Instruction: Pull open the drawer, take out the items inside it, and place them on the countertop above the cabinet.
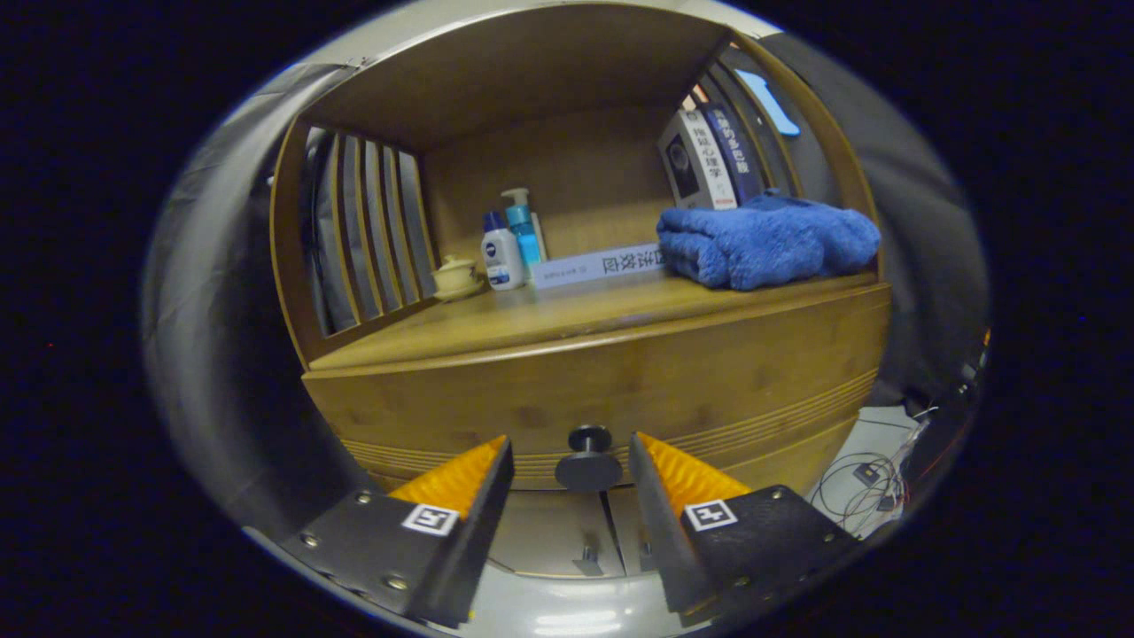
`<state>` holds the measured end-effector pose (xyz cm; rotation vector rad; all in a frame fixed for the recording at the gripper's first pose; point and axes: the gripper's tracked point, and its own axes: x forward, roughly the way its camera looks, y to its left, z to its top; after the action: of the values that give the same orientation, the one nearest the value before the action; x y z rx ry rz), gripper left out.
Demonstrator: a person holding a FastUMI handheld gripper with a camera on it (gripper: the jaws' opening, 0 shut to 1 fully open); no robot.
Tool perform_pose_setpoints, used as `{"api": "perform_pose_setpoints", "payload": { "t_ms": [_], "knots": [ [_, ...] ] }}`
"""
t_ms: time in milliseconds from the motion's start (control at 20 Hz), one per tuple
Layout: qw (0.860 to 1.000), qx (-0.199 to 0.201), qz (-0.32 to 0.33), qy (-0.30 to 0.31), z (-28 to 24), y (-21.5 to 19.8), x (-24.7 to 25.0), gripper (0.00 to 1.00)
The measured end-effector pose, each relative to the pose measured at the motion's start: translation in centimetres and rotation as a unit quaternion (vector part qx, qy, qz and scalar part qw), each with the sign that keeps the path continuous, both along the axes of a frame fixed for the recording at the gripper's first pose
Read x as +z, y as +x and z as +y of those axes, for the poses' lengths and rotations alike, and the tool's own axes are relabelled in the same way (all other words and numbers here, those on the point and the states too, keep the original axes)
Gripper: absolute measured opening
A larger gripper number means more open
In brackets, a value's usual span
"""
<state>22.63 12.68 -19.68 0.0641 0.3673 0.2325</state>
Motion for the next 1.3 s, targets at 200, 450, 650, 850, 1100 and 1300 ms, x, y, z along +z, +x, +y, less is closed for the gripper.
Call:
{"api": "perform_pose_setpoints", "payload": {
  "t_ms": [200, 450, 650, 850, 1100, 1300],
  "knots": [
    [1.0, -0.004, 0.015, -0.019, -0.3, 0.9, -1.1, 0.63],
    [1.0, -0.019, 0.01, -0.014, -0.8, 1.4, -1.3, 0.46],
    [0.999, -0.013, 0.019, -0.032, -0.7, 1.2, -1.6, 0.4],
    [1.0, -0.018, 0.013, -0.005, -0.6, 1.3, -1.6, 0.37],
    [0.999, -0.028, 0.018, -0.015, -0.8, 0.9, -1.7, 0.37],
    [0.999, -0.035, 0.023, -0.018, -1.4, -1.2, -1.7, 0.37]
  ]
}}
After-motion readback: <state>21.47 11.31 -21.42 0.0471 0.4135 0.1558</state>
